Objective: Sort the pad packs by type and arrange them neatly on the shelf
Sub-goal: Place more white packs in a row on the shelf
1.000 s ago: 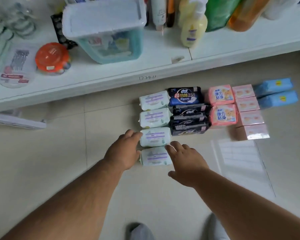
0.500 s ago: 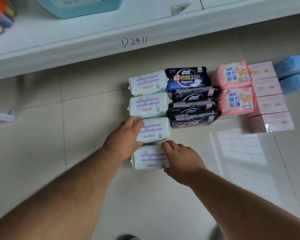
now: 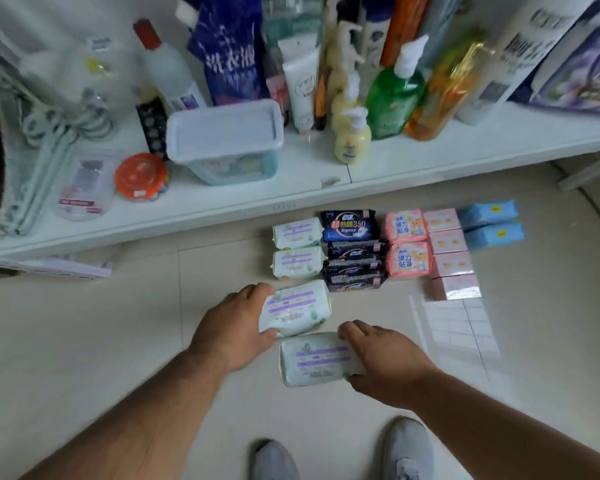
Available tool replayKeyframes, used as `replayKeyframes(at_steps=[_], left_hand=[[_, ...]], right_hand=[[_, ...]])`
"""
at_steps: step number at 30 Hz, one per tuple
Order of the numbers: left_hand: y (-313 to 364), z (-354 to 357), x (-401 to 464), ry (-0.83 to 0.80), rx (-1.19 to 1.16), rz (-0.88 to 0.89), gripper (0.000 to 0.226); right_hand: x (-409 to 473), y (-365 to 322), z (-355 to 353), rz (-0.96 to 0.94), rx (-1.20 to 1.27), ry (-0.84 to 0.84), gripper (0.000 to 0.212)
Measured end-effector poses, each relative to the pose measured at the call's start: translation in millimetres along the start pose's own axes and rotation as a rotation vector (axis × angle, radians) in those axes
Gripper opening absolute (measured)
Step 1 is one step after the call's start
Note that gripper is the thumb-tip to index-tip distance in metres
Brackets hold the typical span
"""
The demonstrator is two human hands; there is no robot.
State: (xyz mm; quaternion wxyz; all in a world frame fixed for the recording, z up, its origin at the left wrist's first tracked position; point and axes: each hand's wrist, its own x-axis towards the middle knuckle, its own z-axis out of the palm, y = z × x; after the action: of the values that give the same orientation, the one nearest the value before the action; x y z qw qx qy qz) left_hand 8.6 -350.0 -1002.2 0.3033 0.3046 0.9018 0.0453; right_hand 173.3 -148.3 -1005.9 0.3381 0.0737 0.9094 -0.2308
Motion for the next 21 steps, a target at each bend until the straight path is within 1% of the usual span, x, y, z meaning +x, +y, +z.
replayKeyframes(at_steps=[2,4,9,12,14,19,21], left_hand=[[17,-56,-42,0.032,-0.075,0.017,0.058],[37,-116,-87,0.056,-0.211,0.031,0.058],[81,-258,-202,0.159,-0.425,0.031,0.061],[99,-326,-266,0.228,-0.465,0.023,0.058],[110,-365,-308,0.269,-0.466,0.029,0.058],[136,-444,-405,0.389,-0.504,0.049,0.059],[141,-471,-438,0.412,-0.511,0.053,0.057]], right_hand=[[-50,-26,-56,-0.011,-0.007,0.009,0.054],[-104,-56,-112,-0.014,-0.021,0.028,0.056],[-238,-125,-235,-0.065,-0.130,0.076,0.071],[-313,-156,-292,-0.084,-0.174,0.100,0.067],[-359,-175,-326,-0.100,-0.185,0.118,0.070],[-466,-221,-399,-0.163,-0.182,0.211,0.069],[-505,-234,-424,-0.191,-0.173,0.260,0.072]])
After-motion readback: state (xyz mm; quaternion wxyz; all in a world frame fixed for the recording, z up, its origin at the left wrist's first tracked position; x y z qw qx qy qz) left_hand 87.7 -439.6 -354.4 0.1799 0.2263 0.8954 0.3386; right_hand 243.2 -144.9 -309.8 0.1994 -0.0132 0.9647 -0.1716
